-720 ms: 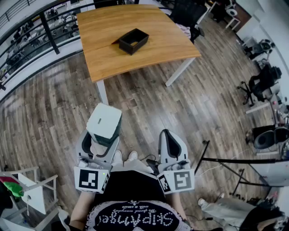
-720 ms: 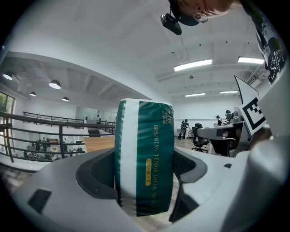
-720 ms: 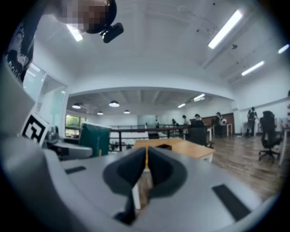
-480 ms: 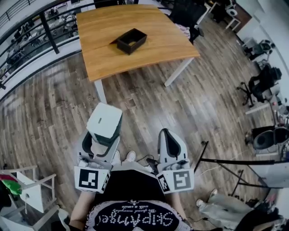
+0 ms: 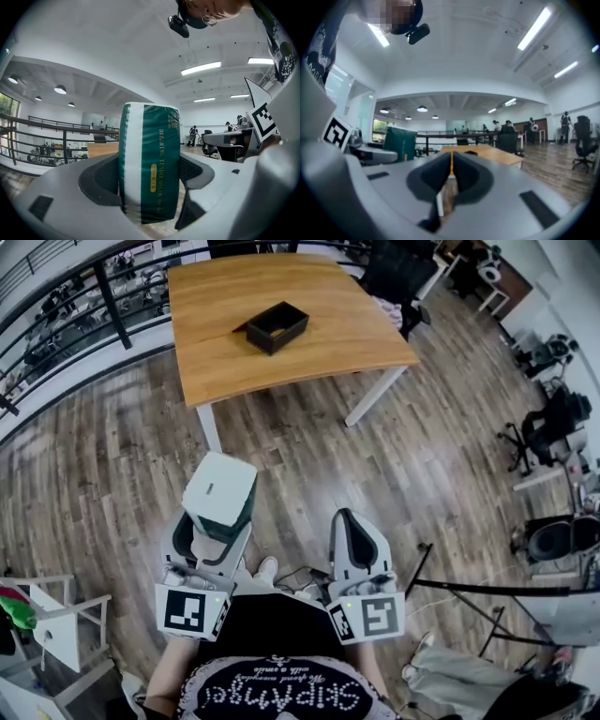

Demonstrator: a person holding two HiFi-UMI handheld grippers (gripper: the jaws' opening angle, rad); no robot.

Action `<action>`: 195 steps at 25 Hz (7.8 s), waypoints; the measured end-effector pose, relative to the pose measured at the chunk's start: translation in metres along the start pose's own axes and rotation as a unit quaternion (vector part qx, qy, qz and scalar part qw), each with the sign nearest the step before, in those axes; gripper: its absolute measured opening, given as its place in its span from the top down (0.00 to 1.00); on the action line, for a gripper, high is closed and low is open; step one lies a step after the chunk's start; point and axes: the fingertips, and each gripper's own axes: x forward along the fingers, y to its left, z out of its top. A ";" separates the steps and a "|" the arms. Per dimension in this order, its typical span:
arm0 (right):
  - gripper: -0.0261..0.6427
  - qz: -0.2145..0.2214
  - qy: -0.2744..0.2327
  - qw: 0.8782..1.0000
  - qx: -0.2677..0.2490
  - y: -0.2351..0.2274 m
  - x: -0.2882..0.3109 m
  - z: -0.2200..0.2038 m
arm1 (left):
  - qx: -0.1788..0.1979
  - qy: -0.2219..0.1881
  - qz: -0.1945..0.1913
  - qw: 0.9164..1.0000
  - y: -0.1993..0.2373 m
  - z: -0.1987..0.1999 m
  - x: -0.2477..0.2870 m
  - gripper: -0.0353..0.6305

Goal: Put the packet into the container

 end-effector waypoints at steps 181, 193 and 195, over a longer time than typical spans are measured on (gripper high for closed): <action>0.90 0.136 0.087 0.985 0.057 -0.269 0.626 0.031 | -0.032 0.070 0.160 0.984 0.264 0.046 0.551 0.38; 0.90 0.120 0.079 0.988 0.060 -0.278 0.624 0.036 | -0.036 0.081 0.141 0.986 0.271 0.053 0.554 0.38; 0.90 0.117 0.078 0.988 0.060 -0.279 0.624 0.038 | -0.036 0.088 0.129 0.987 0.274 0.056 0.560 0.38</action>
